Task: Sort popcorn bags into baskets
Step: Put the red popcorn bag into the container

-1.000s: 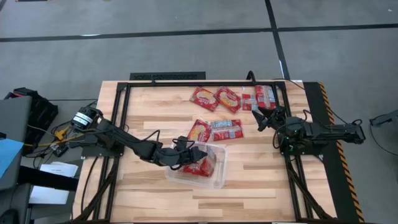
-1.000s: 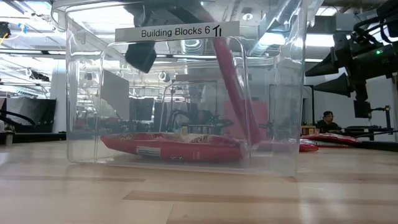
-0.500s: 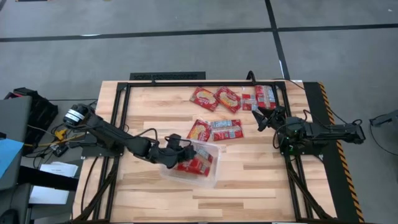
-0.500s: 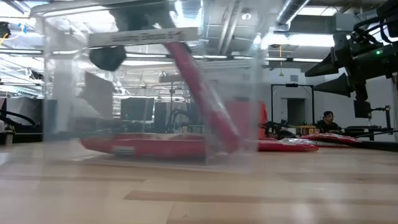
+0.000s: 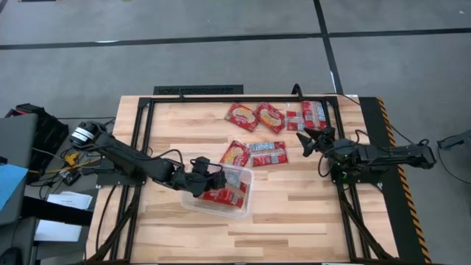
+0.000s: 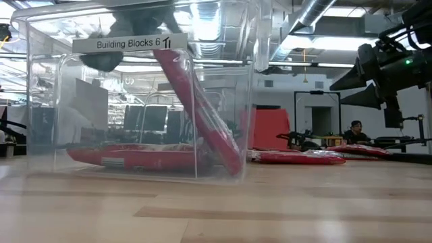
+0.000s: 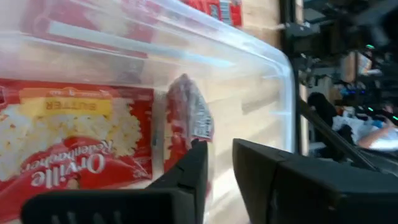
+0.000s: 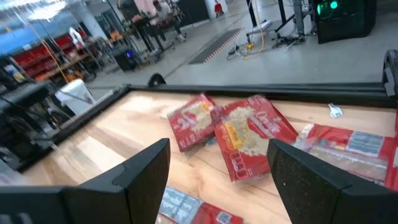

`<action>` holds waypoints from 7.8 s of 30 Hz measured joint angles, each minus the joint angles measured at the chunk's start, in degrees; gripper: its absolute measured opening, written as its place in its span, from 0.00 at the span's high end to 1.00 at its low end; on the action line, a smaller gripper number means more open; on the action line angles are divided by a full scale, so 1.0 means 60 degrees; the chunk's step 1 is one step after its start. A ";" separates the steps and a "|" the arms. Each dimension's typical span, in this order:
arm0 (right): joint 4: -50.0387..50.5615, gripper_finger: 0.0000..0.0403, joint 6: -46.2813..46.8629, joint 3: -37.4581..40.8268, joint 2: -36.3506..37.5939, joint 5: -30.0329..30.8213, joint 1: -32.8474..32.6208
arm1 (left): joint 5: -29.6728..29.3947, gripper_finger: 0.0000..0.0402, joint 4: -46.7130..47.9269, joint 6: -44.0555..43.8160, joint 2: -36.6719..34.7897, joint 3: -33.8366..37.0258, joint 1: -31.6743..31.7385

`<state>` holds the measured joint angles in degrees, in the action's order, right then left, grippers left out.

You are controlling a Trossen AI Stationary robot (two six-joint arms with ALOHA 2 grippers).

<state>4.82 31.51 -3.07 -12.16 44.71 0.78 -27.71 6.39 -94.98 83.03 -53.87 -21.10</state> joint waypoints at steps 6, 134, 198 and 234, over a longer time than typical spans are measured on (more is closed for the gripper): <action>-0.0010 0.27 0.0002 0.0000 -0.0349 0.0003 0.0004 | -0.0194 0.76 0.0471 -0.0078 -0.0795 0.0000 0.0000; 0.2042 0.27 0.1006 -0.6433 -1.0543 -0.4643 0.2102 | 0.9821 1.00 0.8324 1.4163 0.0679 -0.6460 0.6951; 0.2178 0.27 0.0907 -0.6430 -1.0543 -0.4470 0.2084 | 1.1280 0.94 0.8608 1.7710 0.4458 -0.6539 0.5035; 0.2911 0.27 0.0634 -0.6441 -0.8882 -0.4422 0.3353 | 0.7052 0.40 0.5019 1.4518 0.4407 -0.6333 0.9664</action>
<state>22.29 35.31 -41.71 -65.45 18.18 20.90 14.60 36.50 -7.87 109.47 -91.86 36.88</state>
